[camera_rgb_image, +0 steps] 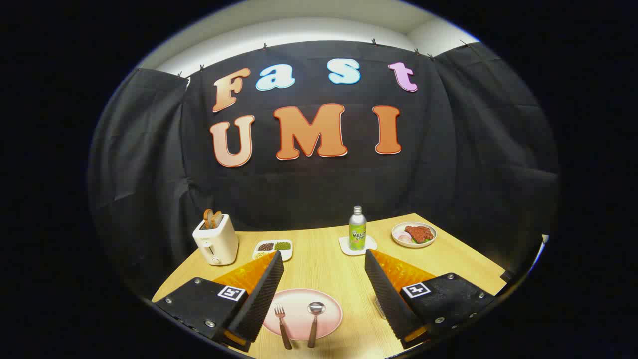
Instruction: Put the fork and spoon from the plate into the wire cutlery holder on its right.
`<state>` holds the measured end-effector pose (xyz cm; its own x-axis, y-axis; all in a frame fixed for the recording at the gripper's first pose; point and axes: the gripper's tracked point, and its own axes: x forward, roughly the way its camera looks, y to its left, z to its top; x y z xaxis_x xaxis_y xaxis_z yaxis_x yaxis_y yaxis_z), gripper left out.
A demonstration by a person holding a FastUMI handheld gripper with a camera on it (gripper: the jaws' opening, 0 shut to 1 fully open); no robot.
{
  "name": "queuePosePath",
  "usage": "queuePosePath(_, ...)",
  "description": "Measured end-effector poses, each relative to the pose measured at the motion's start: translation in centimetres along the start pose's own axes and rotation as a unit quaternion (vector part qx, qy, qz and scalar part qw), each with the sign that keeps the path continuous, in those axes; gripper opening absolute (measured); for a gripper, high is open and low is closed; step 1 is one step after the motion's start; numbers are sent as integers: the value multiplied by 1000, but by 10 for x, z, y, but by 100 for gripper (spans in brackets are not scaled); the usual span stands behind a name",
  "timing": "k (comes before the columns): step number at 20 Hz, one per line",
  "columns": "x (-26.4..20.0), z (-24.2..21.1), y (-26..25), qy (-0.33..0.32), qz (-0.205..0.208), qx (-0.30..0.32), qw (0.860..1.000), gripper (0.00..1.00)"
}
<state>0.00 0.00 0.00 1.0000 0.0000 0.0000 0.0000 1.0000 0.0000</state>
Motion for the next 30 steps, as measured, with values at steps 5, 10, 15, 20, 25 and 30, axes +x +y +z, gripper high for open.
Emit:
queuePosePath(5,-5,-4,20,5,8,-29,1000,98)
queuePosePath(10,-5,-4,28,11,14,-30,999,98)
queuePosePath(15,-6,-10,27,22,16,-30,999,98)
queuePosePath(20,-6,-12,24,21,13,-39,999,98)
queuePosePath(25,-6,-24,30,34,20,-39,998,98)
queuePosePath(30,-5,-35,31,45,22,-44,998,98)
